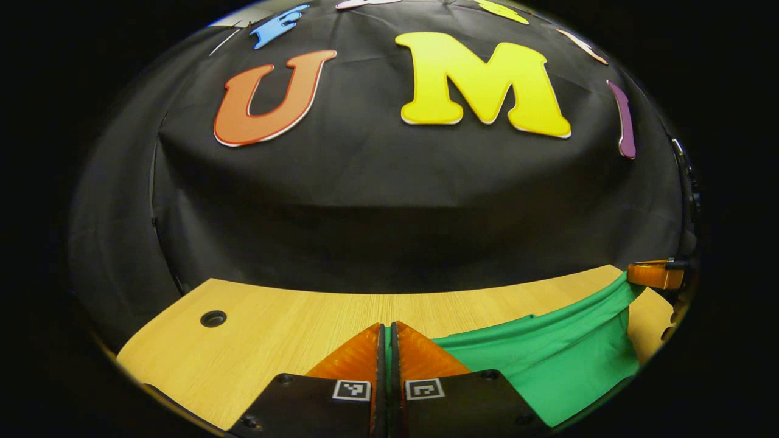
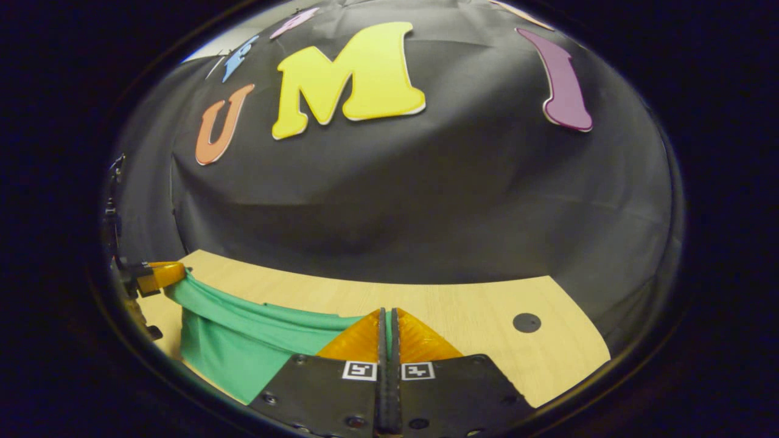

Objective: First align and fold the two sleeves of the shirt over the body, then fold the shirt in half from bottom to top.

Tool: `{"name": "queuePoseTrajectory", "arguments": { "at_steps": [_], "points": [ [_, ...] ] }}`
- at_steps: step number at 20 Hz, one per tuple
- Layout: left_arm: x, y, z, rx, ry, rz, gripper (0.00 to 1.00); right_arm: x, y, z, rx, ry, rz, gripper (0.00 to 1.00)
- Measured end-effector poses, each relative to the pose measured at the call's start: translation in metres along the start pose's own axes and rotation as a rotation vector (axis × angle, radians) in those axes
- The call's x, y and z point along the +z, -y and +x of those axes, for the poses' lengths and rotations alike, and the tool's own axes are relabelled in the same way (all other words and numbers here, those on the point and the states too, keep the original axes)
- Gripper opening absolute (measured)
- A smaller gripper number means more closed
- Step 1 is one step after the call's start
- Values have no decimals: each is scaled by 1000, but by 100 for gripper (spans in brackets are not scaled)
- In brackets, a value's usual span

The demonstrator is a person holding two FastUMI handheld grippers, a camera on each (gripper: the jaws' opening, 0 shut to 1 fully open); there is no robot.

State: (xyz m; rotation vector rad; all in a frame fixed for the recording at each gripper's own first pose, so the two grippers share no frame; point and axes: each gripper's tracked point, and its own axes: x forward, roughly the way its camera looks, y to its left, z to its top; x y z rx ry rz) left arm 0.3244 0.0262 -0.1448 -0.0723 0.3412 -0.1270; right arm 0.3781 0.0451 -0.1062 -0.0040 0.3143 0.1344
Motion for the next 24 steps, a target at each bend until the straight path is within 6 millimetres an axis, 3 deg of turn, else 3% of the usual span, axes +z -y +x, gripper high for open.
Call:
{"name": "queuePoseTrajectory", "arguments": {
  "at_steps": [3, 6, 7, 9, 10, 13, 16, 20, 24],
  "points": [
    [-12, 0, 23, -7, -23, -7, 8, -7, -2, 22, -2, -19, -21, 0],
    [-8, -5, 28, 33, -9, 35, 9, -13, 0, 31, -23, -5, -48, 0],
    [-6, -10, 27, 58, -6, 55, 12, -9, 1, 30, -29, -4, -63, 31],
    [-5, -10, 26, 60, 0, 45, 71, -5, 4, 19, -48, 1, -86, 94],
    [1, -7, 14, 54, 3, 24, 100, -1, 7, 12, -55, 3, -89, 94],
    [18, -6, -11, 57, 15, -20, 100, 17, 3, -20, -42, 37, -78, 96],
    [40, -3, -51, 71, 57, -11, 100, 38, -2, -64, -39, 86, -99, 96],
    [69, 9, -113, 72, 111, 12, 100, 65, -13, -141, -25, 164, -133, 96],
    [85, 32, -191, 59, 172, 8, 100, 75, -12, -221, -10, 217, -120, 96]
  ]
}}
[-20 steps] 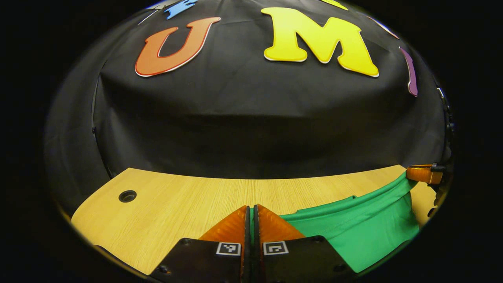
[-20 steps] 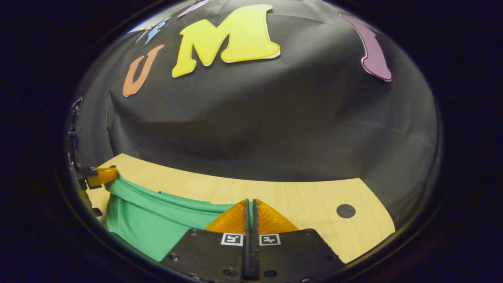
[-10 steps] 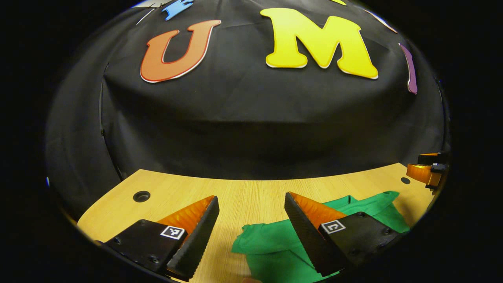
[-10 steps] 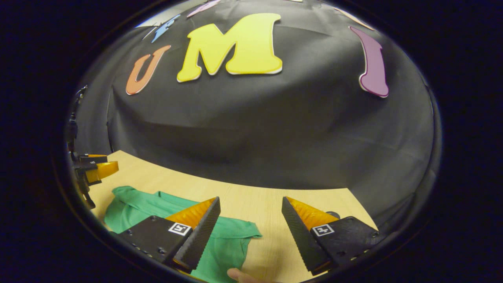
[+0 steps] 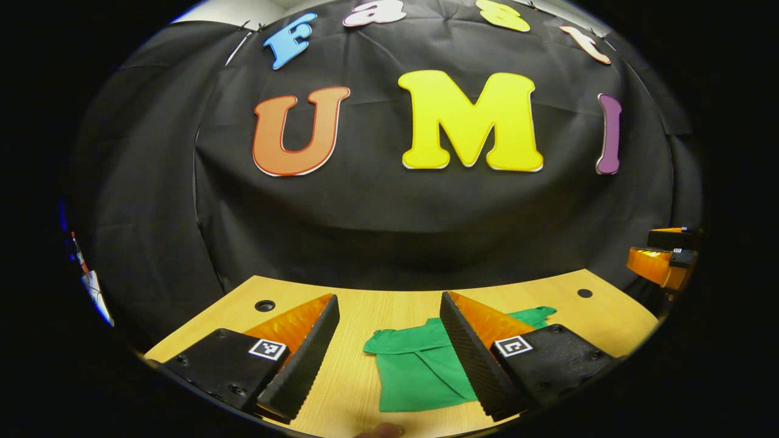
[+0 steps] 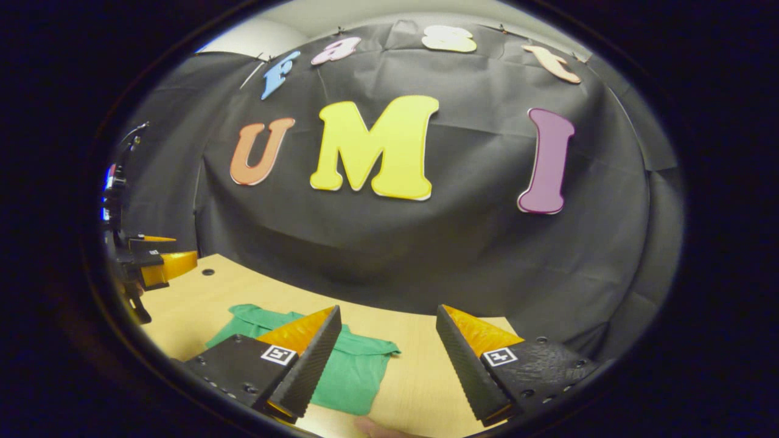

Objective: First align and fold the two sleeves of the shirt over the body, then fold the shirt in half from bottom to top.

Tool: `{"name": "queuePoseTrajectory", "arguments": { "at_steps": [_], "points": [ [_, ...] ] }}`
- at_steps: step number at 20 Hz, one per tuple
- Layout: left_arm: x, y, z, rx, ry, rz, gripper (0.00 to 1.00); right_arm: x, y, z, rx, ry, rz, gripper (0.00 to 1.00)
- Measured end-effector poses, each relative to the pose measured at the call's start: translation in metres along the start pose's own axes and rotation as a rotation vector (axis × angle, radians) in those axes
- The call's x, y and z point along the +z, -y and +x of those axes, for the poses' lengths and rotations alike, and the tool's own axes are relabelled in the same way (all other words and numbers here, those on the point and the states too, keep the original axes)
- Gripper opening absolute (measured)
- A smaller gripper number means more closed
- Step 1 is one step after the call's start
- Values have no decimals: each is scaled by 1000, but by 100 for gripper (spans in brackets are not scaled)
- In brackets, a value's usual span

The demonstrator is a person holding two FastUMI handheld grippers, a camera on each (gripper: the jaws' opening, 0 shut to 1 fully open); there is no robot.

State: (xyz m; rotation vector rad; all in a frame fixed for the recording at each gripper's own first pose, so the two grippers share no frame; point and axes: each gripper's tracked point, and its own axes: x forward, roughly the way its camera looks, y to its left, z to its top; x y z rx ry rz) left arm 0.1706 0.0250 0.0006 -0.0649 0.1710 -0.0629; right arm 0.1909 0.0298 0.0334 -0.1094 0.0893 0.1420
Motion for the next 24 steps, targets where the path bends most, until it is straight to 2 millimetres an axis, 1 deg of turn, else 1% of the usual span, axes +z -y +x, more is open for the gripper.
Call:
{"name": "queuePoseTrajectory", "arguments": {
  "at_steps": [3, 5, 8, 11, 12, 14, 16, 18, 20, 21, 22, 24],
  "points": [
    [12, 7, -55, 18, 25, 44, 100, 17, 8, -61, 0, 55, 5, 94],
    [20, 14, -91, 29, 53, 54, 100, 28, 19, -100, -20, 94, 5, 96],
    [24, 32, -148, 18, 83, 58, 100, 35, 26, -166, -18, 143, 1, 96],
    [20, 45, -203, 12, 101, 74, 100, 29, 34, -228, -24, 172, 27, 95],
    [17, 51, -220, 6, 105, 76, 100, 22, 35, -248, -23, 172, 36, 96],
    [3, 57, -252, -12, 97, 65, 100, 0, 36, -282, -14, 153, 47, 95],
    [-10, 60, -275, -25, 81, 57, 100, -22, 33, -308, 5, 138, 53, 95],
    [-18, 55, -287, -18, 72, 65, 100, -41, 33, -322, 3, 127, 48, 94],
    [-24, 55, -293, -17, 68, 74, 100, -58, 32, -328, -8, 96, 33, 96],
    [-26, 57, -293, -22, 73, 76, 100, -64, 30, -328, -10, 78, 28, 95],
    [-28, 57, -291, -26, 73, 73, 100, -68, 25, -327, -5, 67, 26, 95],
    [-35, 63, -288, -50, 61, 64, 100, -65, 16, -329, 4, 69, 16, 96]
  ]
}}
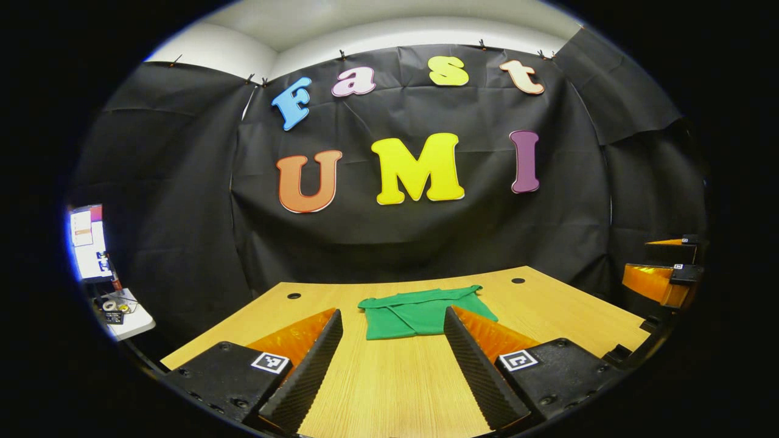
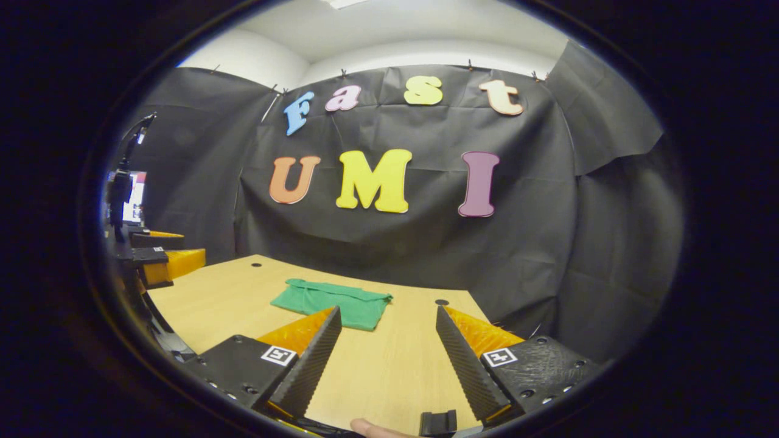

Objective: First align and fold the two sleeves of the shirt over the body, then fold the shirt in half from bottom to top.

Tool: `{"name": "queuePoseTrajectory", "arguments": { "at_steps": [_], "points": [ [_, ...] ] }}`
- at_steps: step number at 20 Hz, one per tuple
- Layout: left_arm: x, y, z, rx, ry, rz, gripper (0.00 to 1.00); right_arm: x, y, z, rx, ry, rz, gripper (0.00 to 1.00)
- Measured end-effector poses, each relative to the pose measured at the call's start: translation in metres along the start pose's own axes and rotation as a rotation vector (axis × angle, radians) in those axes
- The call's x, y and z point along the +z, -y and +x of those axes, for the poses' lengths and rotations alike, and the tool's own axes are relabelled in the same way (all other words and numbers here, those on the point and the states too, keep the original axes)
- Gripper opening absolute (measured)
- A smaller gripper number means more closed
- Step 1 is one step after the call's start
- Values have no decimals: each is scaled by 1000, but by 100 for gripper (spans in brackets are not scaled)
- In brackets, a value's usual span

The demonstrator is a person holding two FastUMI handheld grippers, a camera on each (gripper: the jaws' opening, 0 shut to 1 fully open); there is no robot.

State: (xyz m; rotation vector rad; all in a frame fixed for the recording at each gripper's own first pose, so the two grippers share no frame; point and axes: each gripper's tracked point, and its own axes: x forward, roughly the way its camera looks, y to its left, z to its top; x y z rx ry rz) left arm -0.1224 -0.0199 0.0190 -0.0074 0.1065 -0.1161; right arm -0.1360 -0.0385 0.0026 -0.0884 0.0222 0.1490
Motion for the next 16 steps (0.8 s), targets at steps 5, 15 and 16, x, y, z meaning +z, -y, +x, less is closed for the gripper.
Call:
{"name": "queuePoseTrajectory", "arguments": {
  "at_steps": [5, 15, 16],
  "points": [
    [-14, -1, 12, -22, -10, -24, 100, 8, -22, 5, -12, 11, -26, 96],
    [-21, -19, 14, -37, -21, -26, 100, 9, -55, 3, -61, 37, -15, 95],
    [-18, -17, 12, -43, -15, -34, 100, 7, -56, 4, -55, 33, -7, 95]
  ]
}}
